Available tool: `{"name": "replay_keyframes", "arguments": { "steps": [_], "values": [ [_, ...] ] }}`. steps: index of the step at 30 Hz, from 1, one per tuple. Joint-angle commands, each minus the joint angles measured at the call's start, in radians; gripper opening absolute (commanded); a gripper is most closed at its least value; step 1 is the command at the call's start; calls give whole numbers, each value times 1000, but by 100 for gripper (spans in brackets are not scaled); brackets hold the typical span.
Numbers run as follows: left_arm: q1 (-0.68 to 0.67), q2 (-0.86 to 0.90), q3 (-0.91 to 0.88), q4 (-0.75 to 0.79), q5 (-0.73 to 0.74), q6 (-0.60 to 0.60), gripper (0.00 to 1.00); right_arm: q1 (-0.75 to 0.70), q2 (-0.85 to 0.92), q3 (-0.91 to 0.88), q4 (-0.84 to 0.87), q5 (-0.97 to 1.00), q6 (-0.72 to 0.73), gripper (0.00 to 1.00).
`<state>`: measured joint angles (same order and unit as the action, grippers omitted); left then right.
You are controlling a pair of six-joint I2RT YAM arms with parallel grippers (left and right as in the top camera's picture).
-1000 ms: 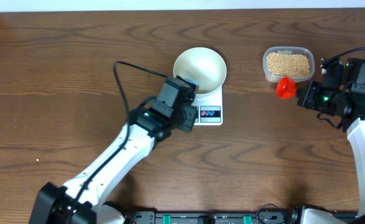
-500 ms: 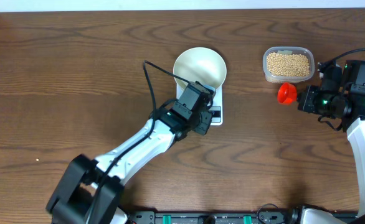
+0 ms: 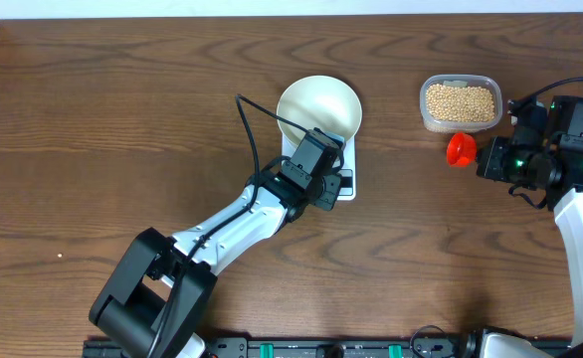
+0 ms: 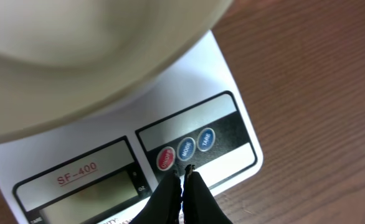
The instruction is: Scoop item into bowl and weigh 50g on scale
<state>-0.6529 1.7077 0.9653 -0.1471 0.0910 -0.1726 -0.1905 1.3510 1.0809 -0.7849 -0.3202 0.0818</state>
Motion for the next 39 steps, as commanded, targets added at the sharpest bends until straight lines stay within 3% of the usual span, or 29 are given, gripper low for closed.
{"name": "replay_keyframes", "arguments": {
  "steps": [1, 39],
  "values": [
    [-1, 21, 1, 8, -40, -8, 7, 7, -5, 18, 3, 5, -20, 1],
    [-1, 109, 1, 79, -88, -5, 7, 7, -5, 18, -2, 4, -29, 1]
  ]
}}
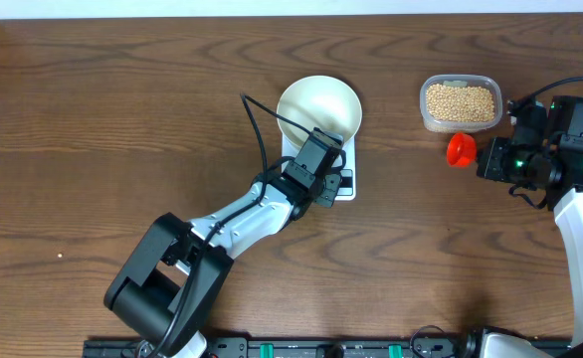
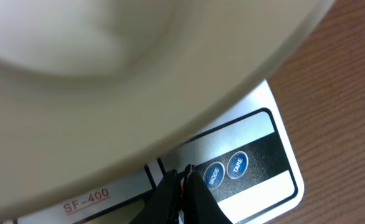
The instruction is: Scoop item into bowl and weigh 50g on scale
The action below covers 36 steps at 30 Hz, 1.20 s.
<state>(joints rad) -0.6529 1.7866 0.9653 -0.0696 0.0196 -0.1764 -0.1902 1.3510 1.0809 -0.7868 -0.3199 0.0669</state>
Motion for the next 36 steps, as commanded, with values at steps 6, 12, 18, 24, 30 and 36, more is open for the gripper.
{"name": "replay_keyframes", "arguments": {
  "steps": [6, 12, 18, 24, 30, 36],
  "values": [
    [-1, 45, 1, 5, -16, -1, 7, 7, -5, 18, 0, 4, -16, 1],
    [-1, 72, 1, 12, -16, -1, 8, 7, -5, 18, 1, 4, -17, 1],
    [-1, 89, 1, 12, -12, -1, 7, 7, -5, 18, 1, 4, -17, 1],
    [-1, 89, 1, 5, -13, -1, 7, 7, -5, 18, 1, 4, -17, 1],
    [-3, 89, 1, 0, -13, 0, 7, 7, -5, 18, 1, 4, -17, 1],
    [-8, 89, 0, -4, -14, 0, 7, 7, -5, 18, 0, 4, -17, 1]
  ]
}}
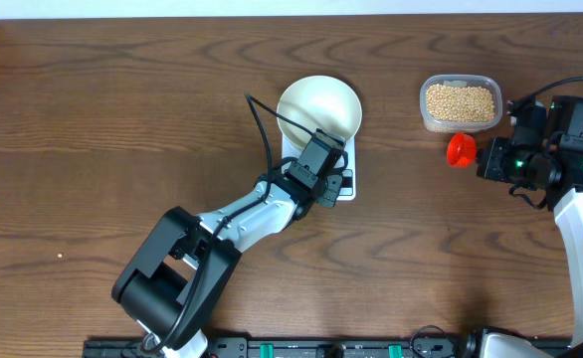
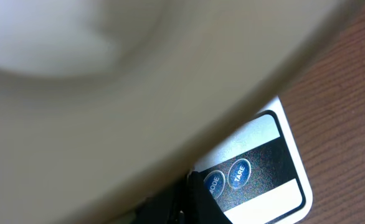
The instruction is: Scoop item into bowl and weigh 50g on scale
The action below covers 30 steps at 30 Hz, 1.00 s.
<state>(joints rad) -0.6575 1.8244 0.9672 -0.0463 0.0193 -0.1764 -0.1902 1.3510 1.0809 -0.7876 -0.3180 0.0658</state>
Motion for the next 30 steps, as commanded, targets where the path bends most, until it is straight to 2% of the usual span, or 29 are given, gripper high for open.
{"name": "replay_keyframes", "arguments": {
  "steps": [1, 14, 20, 30],
  "values": [
    [-3, 51, -2, -27, -14, -1, 7, 7, -5, 18, 1, 2, -16, 1],
    [-11, 51, -14, -27, -17, 0, 7, 7, -5, 18, -2, 2, -16, 1],
    [-38, 54, -14, -31, -117, 0, 7, 7, -5, 18, -2, 2, -16, 1],
    [-38, 114, -14, -31, -117, -5, 7, 7, -5, 18, -2, 2, -19, 1]
  ]
}}
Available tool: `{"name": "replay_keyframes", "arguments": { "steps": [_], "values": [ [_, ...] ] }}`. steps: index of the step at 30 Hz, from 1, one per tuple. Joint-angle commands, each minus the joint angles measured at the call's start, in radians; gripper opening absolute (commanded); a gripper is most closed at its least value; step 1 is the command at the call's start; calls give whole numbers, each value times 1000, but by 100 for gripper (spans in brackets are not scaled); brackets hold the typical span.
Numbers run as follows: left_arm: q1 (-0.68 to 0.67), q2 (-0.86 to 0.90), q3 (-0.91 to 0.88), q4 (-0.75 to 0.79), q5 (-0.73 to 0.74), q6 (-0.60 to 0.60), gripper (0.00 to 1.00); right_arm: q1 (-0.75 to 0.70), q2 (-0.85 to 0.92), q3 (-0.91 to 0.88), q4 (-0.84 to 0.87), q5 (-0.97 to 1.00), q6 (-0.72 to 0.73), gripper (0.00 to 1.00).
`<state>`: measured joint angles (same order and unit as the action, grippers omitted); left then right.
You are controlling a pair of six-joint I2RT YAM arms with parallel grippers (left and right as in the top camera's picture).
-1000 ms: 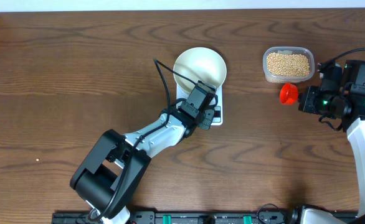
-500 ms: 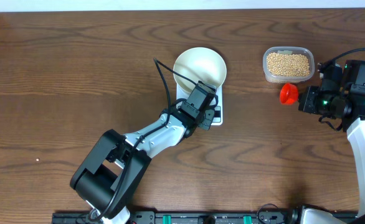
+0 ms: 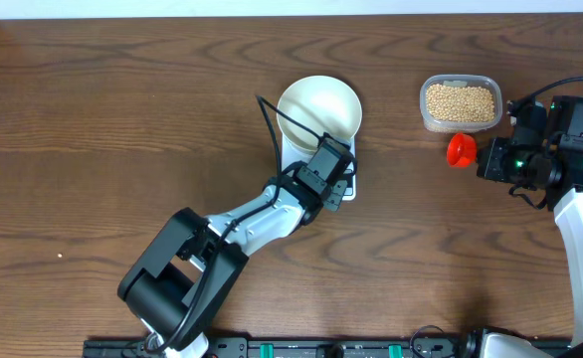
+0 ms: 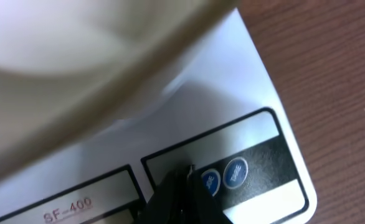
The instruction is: Scoop item into bowl and weigh 50g on scale
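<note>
The cream bowl (image 3: 318, 106) stands on the white scale (image 3: 349, 151); in the left wrist view the bowl (image 4: 76, 50) fills the top and the scale (image 4: 232, 74) lies below it. My left gripper (image 4: 185, 173) is shut, with nothing held. Its tips rest on the scale's button strip just left of the blue MODE button (image 4: 210, 180) and TARE button (image 4: 235, 172). Overhead, the left gripper (image 3: 338, 182) sits at the scale's front. My right gripper (image 3: 486, 157) holds the red scoop (image 3: 460, 149) beside the tub of yellow beans (image 3: 460, 102).
The scale's SF-400 label (image 4: 67, 202) shows at the lower left; its display is cut off by the frame. Brown wooden table (image 3: 122, 119) spreads all round. The left arm's cable (image 3: 272, 124) arches beside the bowl.
The left wrist camera has backed away from the bowl, so more of the scale's white top shows. The shut tips still cover the spot left of MODE. The right arm has not moved.
The shut left tips first sat just below the red and MODE buttons. Then they lay over the red button, close under the bowl, and lower still a second ago. Now the view is wider with the red button still hidden. The right gripper kept the scoop throughout.
</note>
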<state>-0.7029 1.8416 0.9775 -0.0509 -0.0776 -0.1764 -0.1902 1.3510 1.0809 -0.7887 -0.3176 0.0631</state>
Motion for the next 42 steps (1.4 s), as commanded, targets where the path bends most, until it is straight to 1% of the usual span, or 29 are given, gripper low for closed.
{"name": "replay_keyframes", "arguments": {
  "steps": [1, 17, 20, 28, 32, 42],
  "values": [
    [8, 101, -25, -26, -20, -5, 7, 7, -5, 18, -1, 1, -17, 1],
    [8, 102, -25, -77, -22, -6, 7, 7, -5, 18, -2, 2, -17, 1],
    [8, 102, -25, -96, -47, -31, 7, 7, -5, 18, -3, 1, -17, 1],
    [8, 102, -25, -105, -52, -32, 7, 7, -5, 18, -5, 1, -20, 1],
    [8, 102, -25, -113, -89, -55, 7, 7, -5, 18, -5, 1, -20, 1],
    [-10, 102, -25, -124, -68, -58, 7, 7, -5, 18, -5, 1, -20, 1]
  ]
}}
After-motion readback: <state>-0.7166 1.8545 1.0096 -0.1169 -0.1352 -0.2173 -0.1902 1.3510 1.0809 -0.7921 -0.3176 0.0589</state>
